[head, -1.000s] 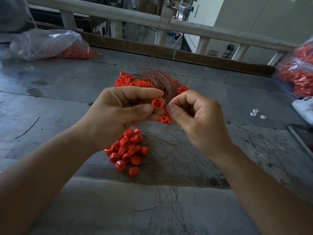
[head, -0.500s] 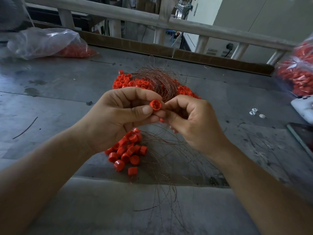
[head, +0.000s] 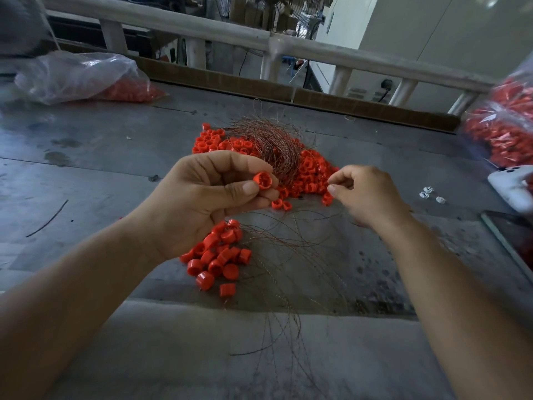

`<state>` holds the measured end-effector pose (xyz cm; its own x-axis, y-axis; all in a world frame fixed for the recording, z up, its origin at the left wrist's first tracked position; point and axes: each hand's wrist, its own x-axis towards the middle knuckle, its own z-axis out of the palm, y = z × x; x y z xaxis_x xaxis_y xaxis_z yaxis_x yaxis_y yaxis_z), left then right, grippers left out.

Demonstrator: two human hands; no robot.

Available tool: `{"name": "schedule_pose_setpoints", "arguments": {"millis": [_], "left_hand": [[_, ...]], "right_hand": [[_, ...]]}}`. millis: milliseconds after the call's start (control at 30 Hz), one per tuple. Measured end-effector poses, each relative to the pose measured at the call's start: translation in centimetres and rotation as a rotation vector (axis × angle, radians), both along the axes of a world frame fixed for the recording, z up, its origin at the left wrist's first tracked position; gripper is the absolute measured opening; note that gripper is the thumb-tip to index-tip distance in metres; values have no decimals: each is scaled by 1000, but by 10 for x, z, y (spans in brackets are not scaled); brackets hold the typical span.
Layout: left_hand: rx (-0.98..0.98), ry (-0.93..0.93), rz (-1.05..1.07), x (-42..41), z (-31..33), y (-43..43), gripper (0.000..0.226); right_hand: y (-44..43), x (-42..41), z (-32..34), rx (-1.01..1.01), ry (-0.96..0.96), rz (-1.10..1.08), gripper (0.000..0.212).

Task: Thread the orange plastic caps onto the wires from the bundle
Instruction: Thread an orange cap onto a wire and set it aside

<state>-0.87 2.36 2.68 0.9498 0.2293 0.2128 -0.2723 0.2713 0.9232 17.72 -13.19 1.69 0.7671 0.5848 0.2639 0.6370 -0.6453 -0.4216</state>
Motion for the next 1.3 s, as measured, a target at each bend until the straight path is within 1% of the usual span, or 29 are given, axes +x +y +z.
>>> {"name": "schedule_pose_setpoints", "arguments": {"millis": [167, 233, 300, 367, 667, 800, 867, 900, 967, 1033, 1067, 1133, 1200, 1300], "left_hand": [[-6, 0, 1, 0, -1, 1, 20], [-5, 1, -1, 0, -1, 1, 22], [-1, 3, 0, 0, -1, 0, 22], [-4, 5, 0, 0, -1, 0, 22], [14, 7, -1, 1, -1, 0, 22], [13, 10, -4, 1, -1, 0, 22], [20, 11, -4, 1, -1, 0, 21], [25, 12, -3, 1, -1, 1, 21], [32, 16, 8, 1, -1, 1, 23], [38, 27, 23, 2, -1, 1, 25], [43, 35, 34, 2, -2, 1, 25], [55, 55, 60, 2, -2, 0, 25], [61, 70, 82, 2, -2, 0, 24], [63, 76, 99, 3, -2, -1, 24]], "right_hand": [[1, 4, -4, -18, 1, -19, 11], [2, 4, -7, -57, 3, -19, 14], [3, 4, -8, -81, 5, -18, 11], [4, 4, -8, -74, 0, -13, 5], [6, 5, -11, -51, 26, 20, 10], [8, 4, -13, -87, 9, 21, 11], [7, 5, -10, -31, 7, -4, 12], [6, 6, -6, 49, 32, -20, 14], [3, 5, 3, 284, 173, 5, 20], [3, -6, 12, 494, 375, 122, 23], [3, -13, 15, 556, 472, 198, 23], [6, -28, 19, 608, 635, 340, 23], [8, -40, 21, 607, 744, 441, 16], [11, -54, 23, 607, 770, 492, 17]]}}
